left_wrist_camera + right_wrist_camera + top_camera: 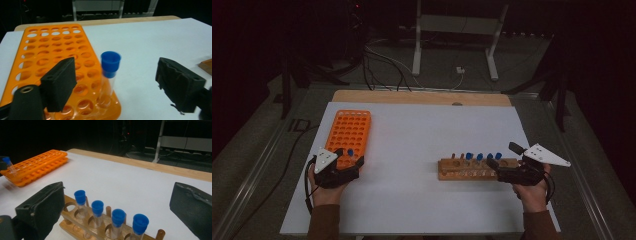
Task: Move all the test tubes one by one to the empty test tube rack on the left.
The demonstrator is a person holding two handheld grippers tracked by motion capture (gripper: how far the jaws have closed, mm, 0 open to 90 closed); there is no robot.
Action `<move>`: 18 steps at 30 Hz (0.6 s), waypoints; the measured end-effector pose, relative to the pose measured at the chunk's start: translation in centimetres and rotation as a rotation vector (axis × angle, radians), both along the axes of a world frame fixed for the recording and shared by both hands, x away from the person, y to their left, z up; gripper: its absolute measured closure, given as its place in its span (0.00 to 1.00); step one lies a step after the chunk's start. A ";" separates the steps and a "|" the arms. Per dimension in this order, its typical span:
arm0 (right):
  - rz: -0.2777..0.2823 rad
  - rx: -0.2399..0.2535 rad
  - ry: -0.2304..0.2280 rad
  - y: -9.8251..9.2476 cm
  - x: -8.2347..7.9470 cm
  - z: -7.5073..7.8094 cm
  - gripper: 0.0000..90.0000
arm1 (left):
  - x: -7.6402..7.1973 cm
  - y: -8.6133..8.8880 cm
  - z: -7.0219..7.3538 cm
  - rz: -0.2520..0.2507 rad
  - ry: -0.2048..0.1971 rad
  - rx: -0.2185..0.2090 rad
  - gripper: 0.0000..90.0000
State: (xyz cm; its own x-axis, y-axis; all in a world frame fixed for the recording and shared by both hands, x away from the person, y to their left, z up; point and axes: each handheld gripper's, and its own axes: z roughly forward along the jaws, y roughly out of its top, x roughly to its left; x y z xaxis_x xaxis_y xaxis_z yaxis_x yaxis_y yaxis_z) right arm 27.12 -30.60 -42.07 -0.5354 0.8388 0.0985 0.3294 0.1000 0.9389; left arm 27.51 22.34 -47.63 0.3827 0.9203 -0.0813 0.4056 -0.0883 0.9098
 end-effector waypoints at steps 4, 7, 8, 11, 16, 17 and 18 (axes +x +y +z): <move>-0.007 -0.011 0.002 -0.1 0.1 -0.2 0.00 | -0.1 -0.3 0.4 -0.002 -0.021 -0.008 0.10; -0.011 -0.014 0.003 -0.2 0.2 -0.3 0.00 | -0.3 -0.5 0.7 -0.001 -0.038 -0.008 0.03; -0.012 -0.016 0.002 -0.2 0.2 -0.4 0.00 | -0.3 -0.6 0.8 0.007 -0.044 0.000 0.02; -0.021 -0.032 0.006 -0.4 0.3 -0.5 0.00 | -0.4 -0.7 1.0 -0.001 -0.059 -0.005 0.01; -0.035 -0.049 0.014 -0.8 0.4 -0.8 0.02 | -0.6 -1.0 1.2 -0.006 -0.069 0.004 0.01; -0.041 -0.054 0.015 -0.9 0.4 -0.8 0.03 | -0.6 -1.1 1.3 -0.010 -0.072 0.002 0.01; -0.051 -0.064 0.016 -1.0 0.4 -0.9 0.06 | -0.6 -1.1 1.3 -0.014 -0.075 -0.002 0.01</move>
State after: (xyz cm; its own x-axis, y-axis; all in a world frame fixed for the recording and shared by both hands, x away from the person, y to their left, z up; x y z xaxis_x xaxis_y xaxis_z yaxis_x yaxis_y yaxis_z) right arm 27.55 -31.63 -42.99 -0.4907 0.8698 0.0524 0.3509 0.1421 0.9256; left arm 26.89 21.24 -46.31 0.4009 0.9145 -0.0543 0.3354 -0.0914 0.9376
